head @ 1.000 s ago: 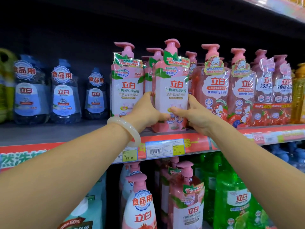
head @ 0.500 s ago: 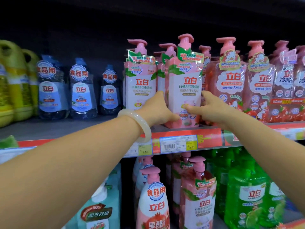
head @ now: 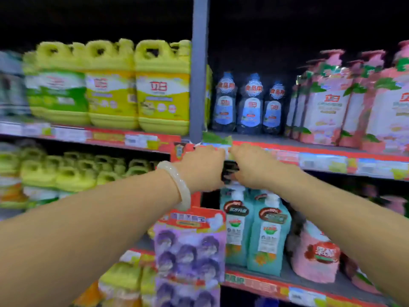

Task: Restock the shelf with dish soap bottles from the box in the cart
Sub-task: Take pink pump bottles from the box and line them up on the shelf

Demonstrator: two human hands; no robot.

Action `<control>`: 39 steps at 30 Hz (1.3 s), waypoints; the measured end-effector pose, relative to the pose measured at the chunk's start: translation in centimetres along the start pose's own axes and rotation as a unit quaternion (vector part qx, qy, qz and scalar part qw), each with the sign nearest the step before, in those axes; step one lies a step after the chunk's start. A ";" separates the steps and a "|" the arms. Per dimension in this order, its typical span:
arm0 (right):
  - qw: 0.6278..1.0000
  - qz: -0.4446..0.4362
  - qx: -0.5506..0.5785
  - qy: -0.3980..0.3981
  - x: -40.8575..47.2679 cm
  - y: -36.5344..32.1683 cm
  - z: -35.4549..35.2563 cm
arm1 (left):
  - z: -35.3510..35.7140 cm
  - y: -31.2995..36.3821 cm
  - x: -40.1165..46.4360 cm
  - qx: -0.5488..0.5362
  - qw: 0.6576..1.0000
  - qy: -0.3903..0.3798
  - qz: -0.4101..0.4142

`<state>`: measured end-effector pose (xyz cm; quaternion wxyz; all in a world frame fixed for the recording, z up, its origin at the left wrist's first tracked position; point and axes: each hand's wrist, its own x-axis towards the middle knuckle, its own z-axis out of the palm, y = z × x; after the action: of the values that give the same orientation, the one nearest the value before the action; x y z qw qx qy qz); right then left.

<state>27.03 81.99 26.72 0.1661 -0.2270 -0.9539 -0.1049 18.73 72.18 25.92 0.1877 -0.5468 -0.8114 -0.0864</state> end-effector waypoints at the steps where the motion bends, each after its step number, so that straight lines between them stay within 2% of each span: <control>1: 0.999 -0.029 0.010 -0.013 0.3 -3.6 0.6 | 0.1 -2.6 -2.9 0.020 0.999 -0.015 -0.029; 8: 0.971 -0.218 0.041 -0.086 -1.5 -30.5 5.9 | 1.8 -20.0 -25.5 0.137 0.964 -0.125 -0.190; 13: 0.928 -0.332 0.073 -0.150 -5.4 -45.7 9.2 | 2.1 -27.4 -40.7 0.113 0.914 -0.198 -0.337; 18: 0.887 -0.407 0.082 -0.200 -7.5 -57.5 12.1 | 3.0 -33.6 -51.4 0.100 0.869 -0.225 -0.428; 22: 0.862 -0.449 0.077 -0.224 -6.5 -65.5 13.9 | 3.0 -38.4 -55.7 0.094 0.841 -0.246 -0.473; 28: 0.853 -0.457 0.086 -0.236 -0.5 -76.2 16.9 | 2.8 -48.9 -58.9 0.086 0.806 -0.279 -0.514; 33: 0.858 -0.435 0.109 -0.250 6.2 -81.8 18.8 | 2.8 -58.1 -58.4 0.097 0.809 -0.270 -0.513; 39: 0.863 -0.407 0.090 -0.285 11.1 -85.9 23.6 | 7.6 -67.0 -57.5 0.082 0.821 -0.315 -0.470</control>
<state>-28.82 17.73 -1.71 -0.1513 0.1777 -0.9723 -0.0079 -25.40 -0.24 0.38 -0.0970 -0.0792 -0.9889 0.0800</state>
